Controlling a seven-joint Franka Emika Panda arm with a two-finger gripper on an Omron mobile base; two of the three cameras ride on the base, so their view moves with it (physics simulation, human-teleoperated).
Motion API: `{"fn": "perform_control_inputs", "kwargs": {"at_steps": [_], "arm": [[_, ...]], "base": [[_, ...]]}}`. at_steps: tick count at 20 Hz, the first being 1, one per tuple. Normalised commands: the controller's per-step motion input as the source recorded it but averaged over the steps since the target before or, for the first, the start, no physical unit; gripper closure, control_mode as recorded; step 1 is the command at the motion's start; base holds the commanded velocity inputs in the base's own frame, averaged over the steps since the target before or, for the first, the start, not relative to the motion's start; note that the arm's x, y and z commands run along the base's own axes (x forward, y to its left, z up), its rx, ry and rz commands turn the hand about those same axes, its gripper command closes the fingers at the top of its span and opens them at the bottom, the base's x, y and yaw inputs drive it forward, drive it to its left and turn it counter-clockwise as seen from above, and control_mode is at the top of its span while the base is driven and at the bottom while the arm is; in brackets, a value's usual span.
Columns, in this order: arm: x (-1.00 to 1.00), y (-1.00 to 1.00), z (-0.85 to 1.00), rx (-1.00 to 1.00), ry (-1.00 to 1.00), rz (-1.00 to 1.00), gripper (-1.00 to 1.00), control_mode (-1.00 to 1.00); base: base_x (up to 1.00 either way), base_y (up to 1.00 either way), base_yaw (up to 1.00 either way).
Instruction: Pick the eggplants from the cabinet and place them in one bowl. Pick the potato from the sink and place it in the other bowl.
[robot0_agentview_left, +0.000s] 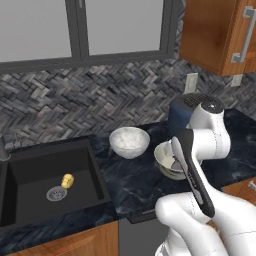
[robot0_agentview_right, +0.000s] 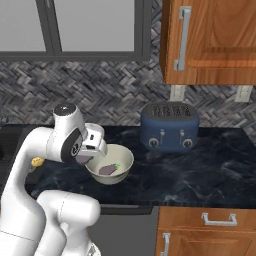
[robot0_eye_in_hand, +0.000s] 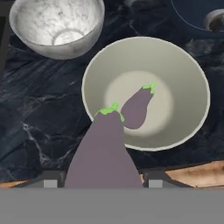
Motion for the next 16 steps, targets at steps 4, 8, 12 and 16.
{"fn": "perform_control_inputs", "kwargs": {"at_steps": [4,8,12,16], "arm": [[0.24,-0.13,0.03,0.01,-0.02,-0.02,1.00,-1.00],[0.25,0.00,0.32,0.00,0.14,-0.03,1.00,-1.00],[0.32,0.00,0.03,0.00,0.08,-0.04,1.00,-1.00],[0.44,-0.06,0.00,0.00,0.01,-0.04,1.00,-1.00]], "base": [[0.00,0.00,0.00],[0.00,0.00,0.00],[0.00,0.00,0.00],[0.00,0.00,0.00]]}}
